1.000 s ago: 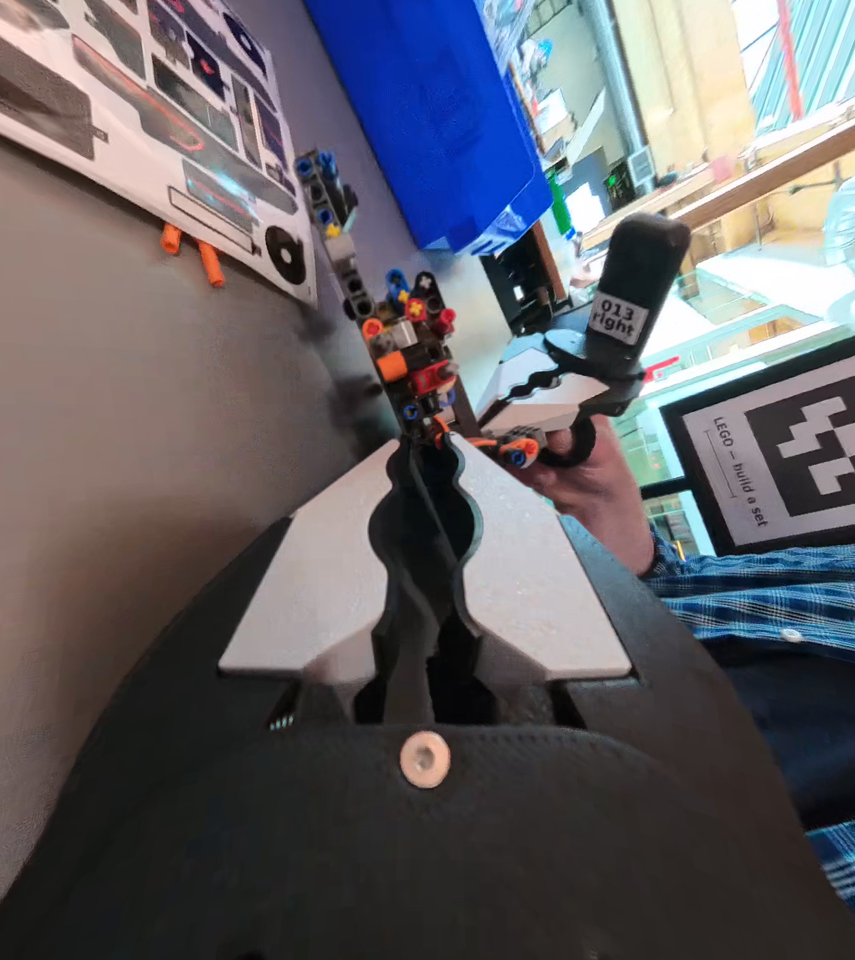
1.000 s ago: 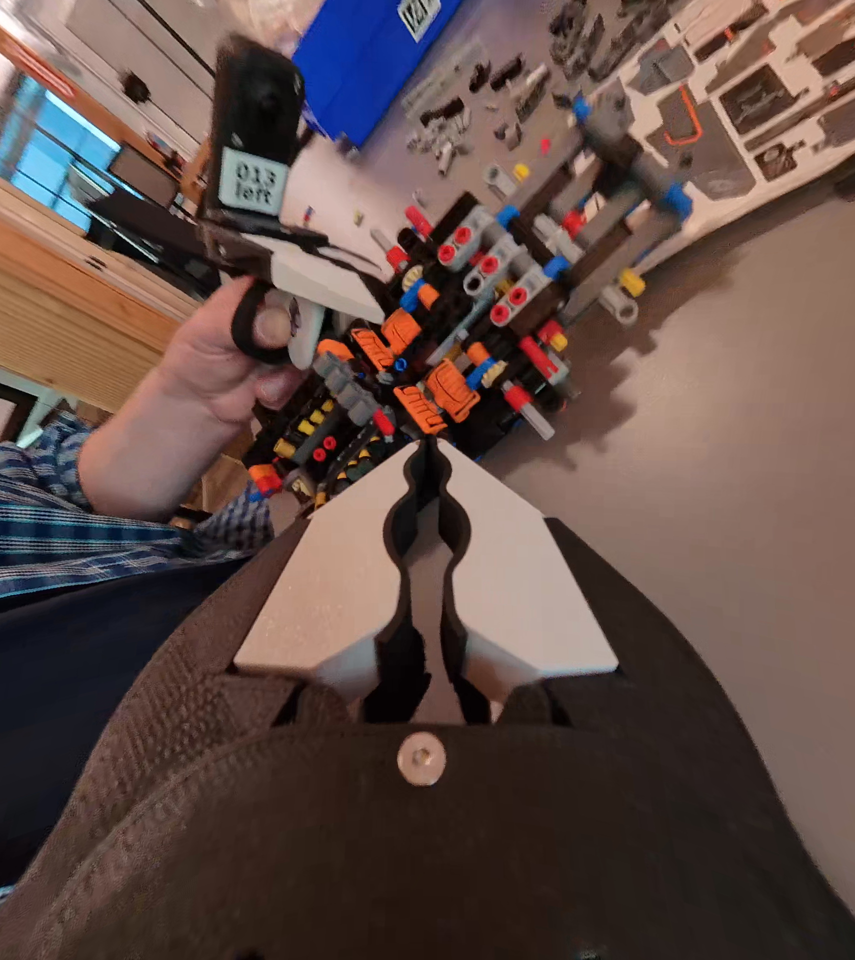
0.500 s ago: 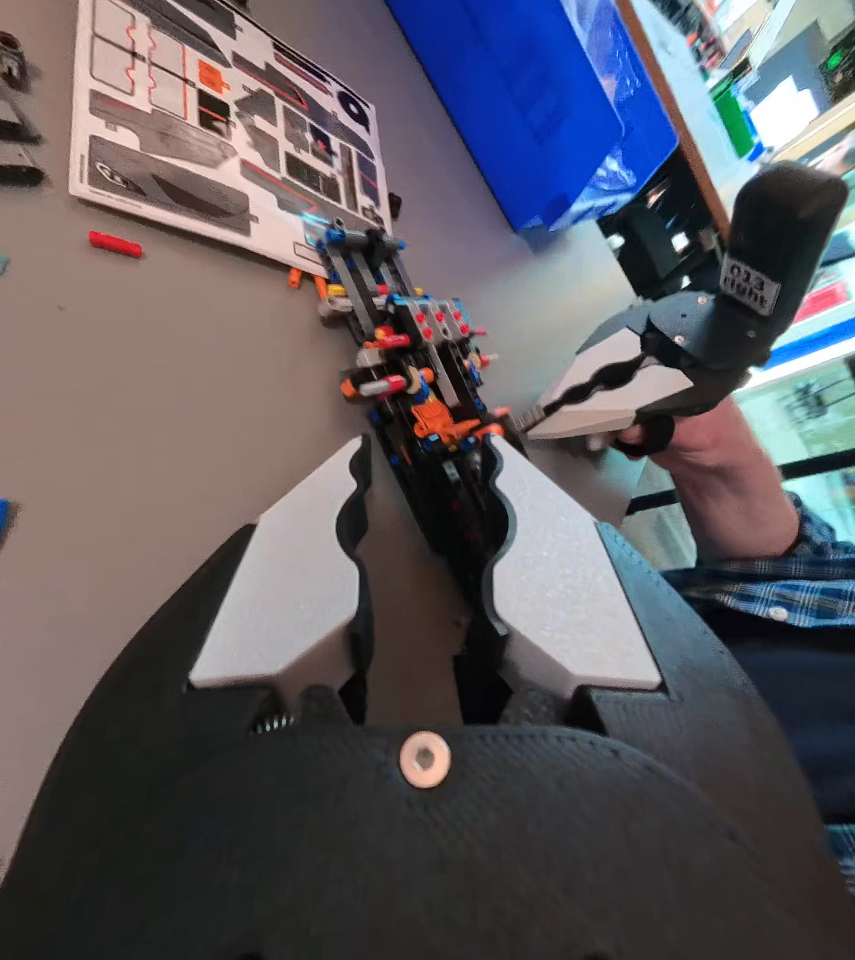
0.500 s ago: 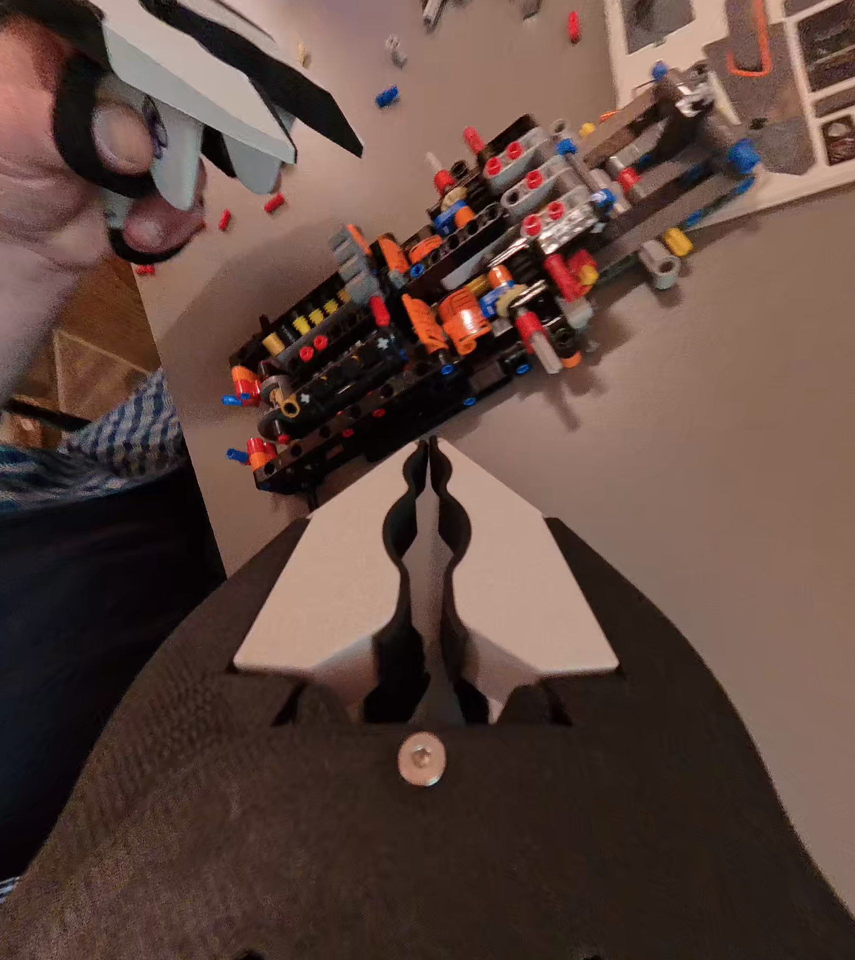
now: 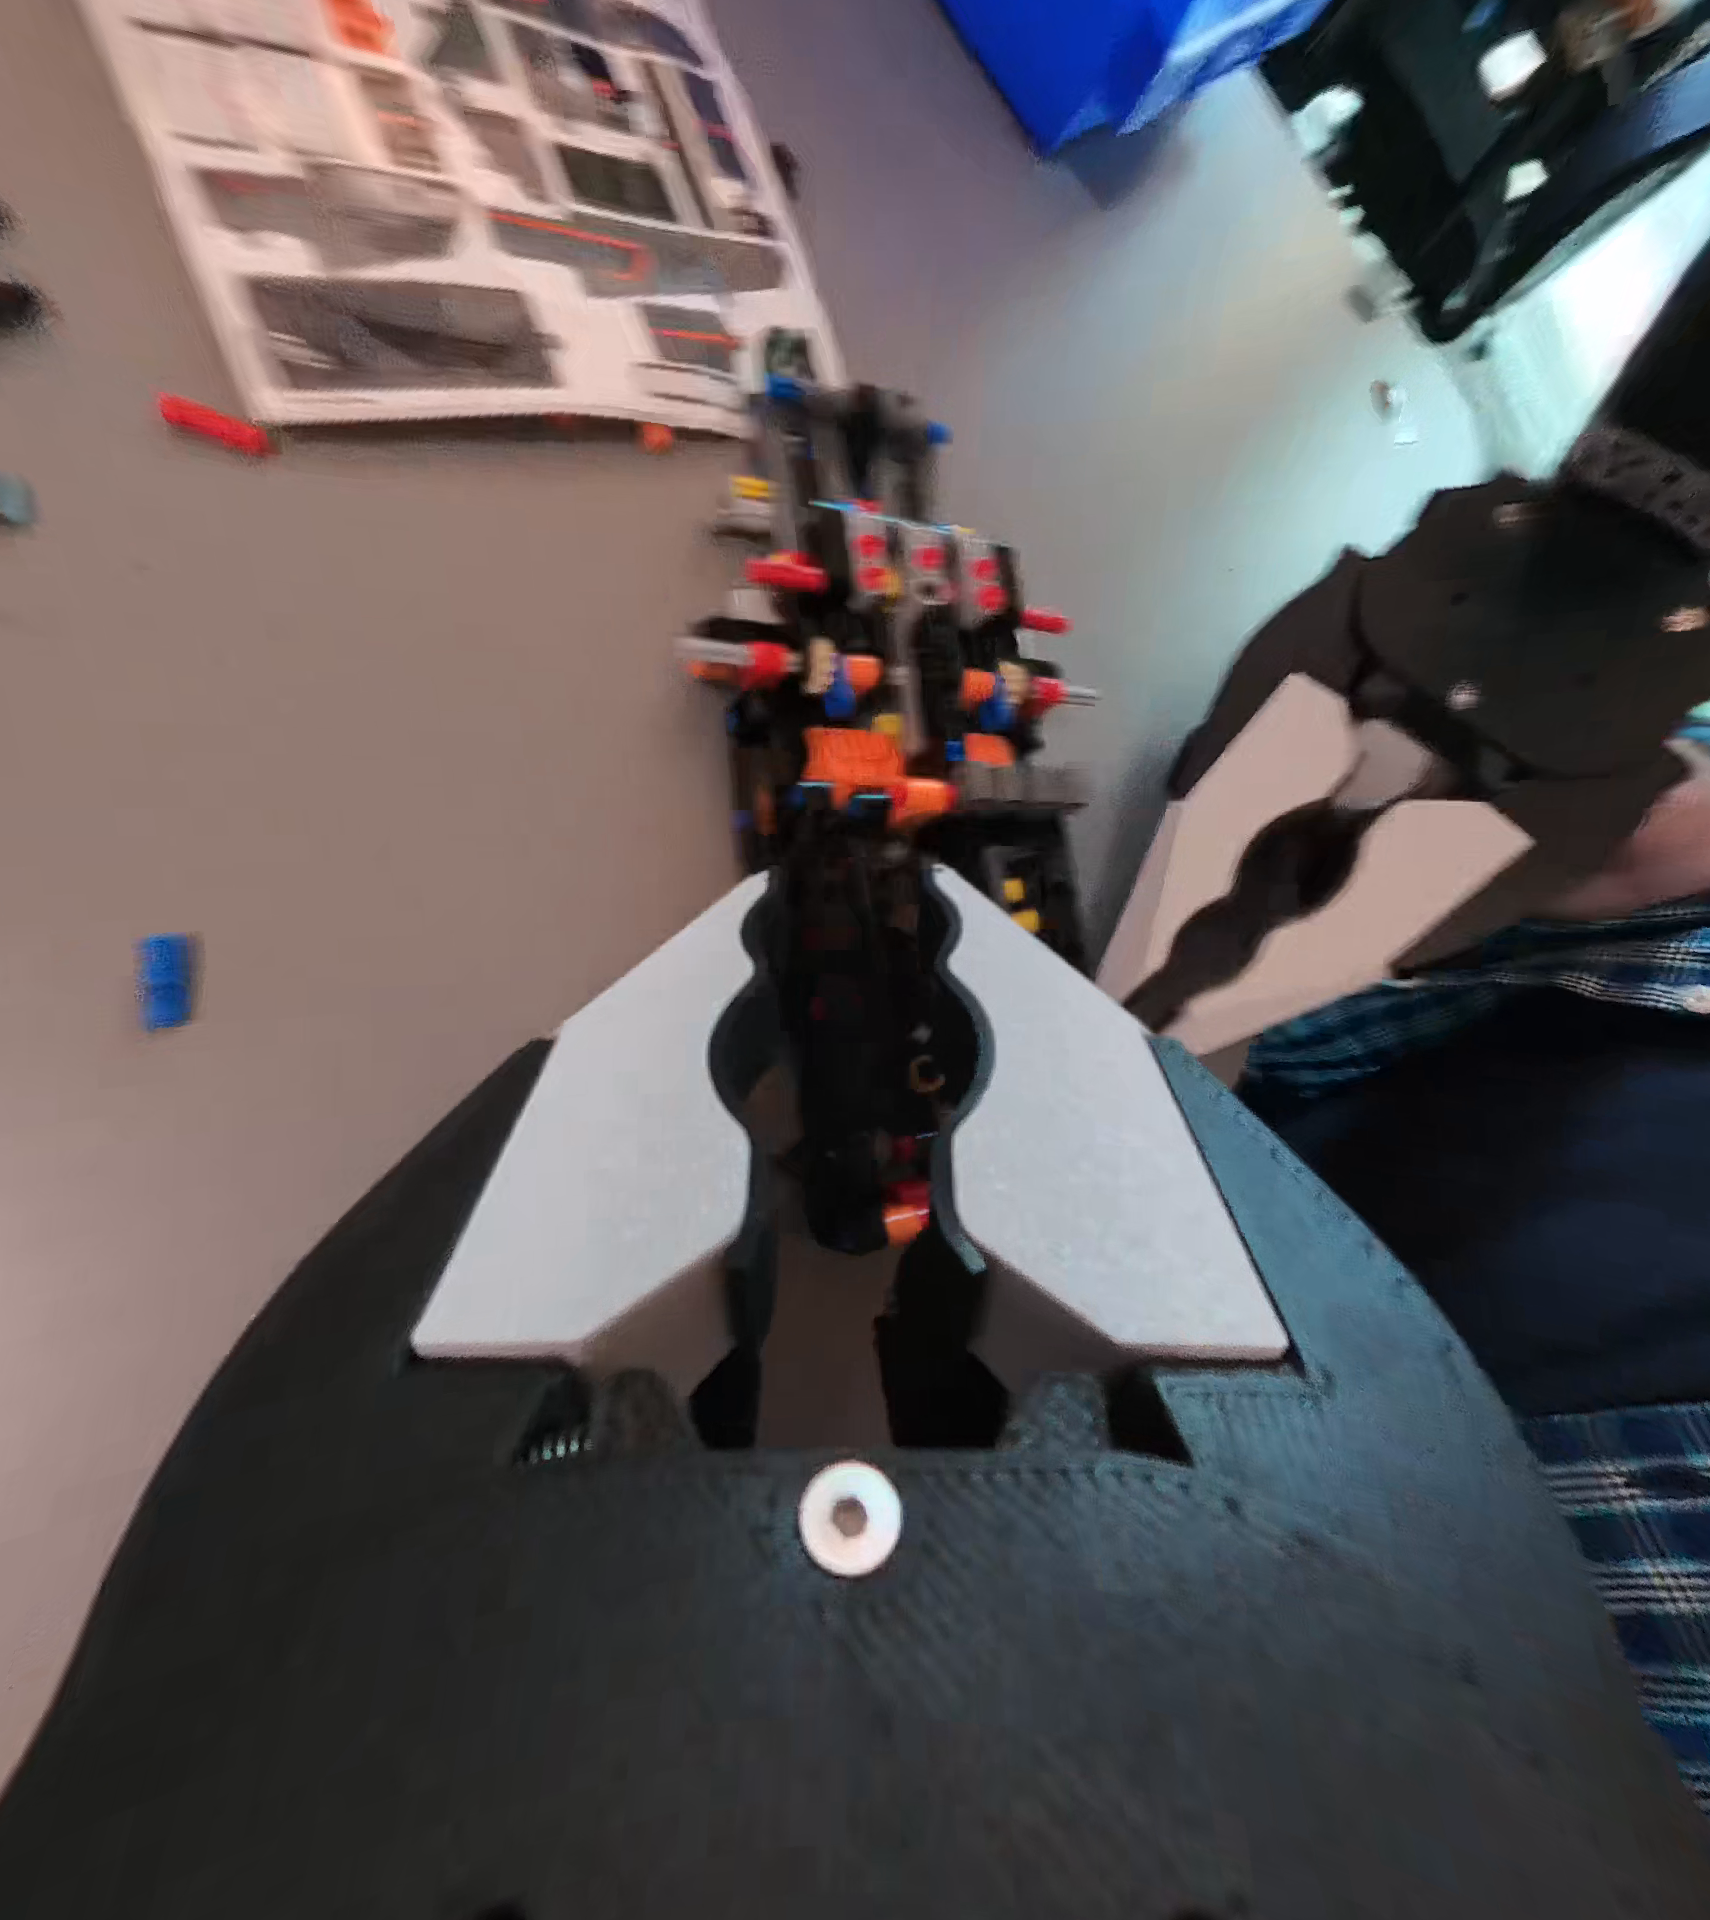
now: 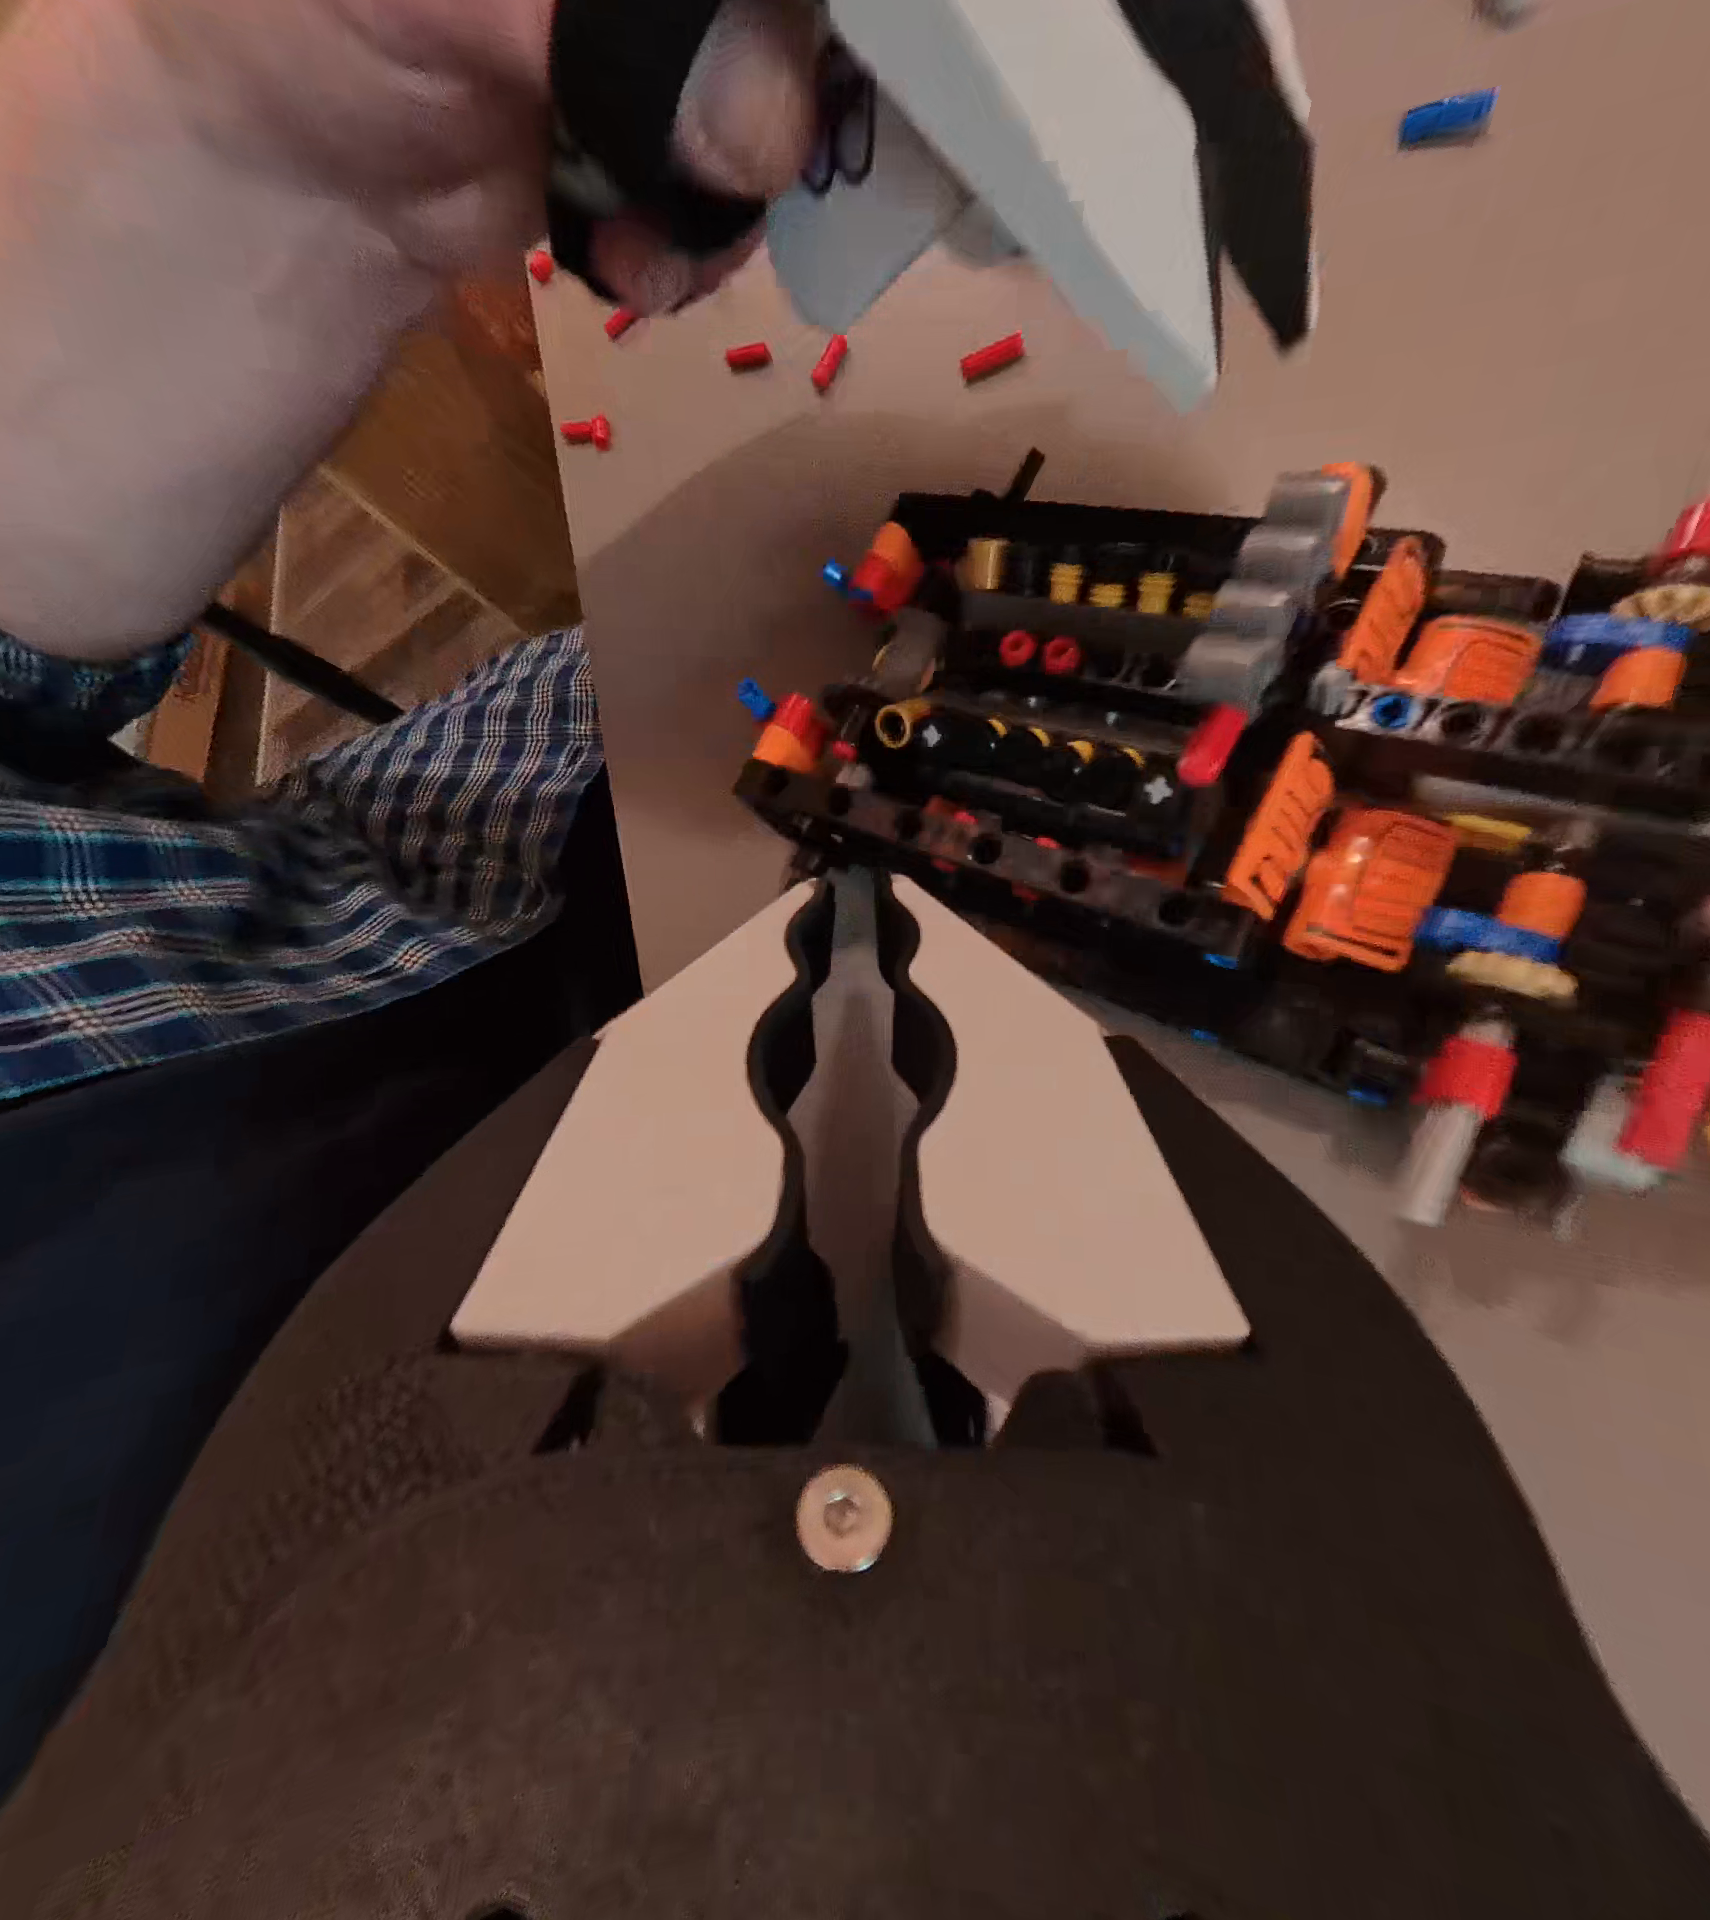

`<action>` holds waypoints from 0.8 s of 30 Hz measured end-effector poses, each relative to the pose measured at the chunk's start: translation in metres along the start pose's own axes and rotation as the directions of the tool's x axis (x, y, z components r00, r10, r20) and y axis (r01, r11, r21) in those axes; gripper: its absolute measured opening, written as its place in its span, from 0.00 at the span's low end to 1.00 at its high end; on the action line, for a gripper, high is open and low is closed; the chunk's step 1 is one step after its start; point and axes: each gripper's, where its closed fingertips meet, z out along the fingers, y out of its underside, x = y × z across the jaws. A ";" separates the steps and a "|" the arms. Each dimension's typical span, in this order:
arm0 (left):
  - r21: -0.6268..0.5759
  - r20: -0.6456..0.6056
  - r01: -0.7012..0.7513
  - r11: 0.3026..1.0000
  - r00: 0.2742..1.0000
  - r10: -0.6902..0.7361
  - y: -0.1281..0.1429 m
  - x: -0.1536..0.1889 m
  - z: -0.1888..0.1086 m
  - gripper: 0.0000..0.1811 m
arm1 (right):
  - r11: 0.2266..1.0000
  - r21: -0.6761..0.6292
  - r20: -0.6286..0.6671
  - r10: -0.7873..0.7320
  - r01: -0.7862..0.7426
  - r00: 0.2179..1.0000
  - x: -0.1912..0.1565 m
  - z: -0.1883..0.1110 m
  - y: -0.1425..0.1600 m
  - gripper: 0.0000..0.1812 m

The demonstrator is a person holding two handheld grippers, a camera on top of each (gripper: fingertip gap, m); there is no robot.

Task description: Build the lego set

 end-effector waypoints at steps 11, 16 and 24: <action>-0.086 0.187 -0.140 0.986 0.970 0.154 0.028 0.037 0.010 0.47 | 0.997 0.072 -0.225 0.046 -0.030 0.973 0.134 -0.106 -0.018 0.18; -0.184 0.298 -0.178 0.967 0.927 0.227 0.042 0.024 0.025 0.45 | 0.996 0.040 -0.231 0.088 -0.081 0.969 0.152 -0.086 -0.011 0.16; -0.272 0.236 -0.272 0.923 0.911 0.338 0.044 0.020 0.021 0.43 | 0.989 0.095 -0.218 0.132 -0.113 0.967 0.141 -0.097 -0.014 0.09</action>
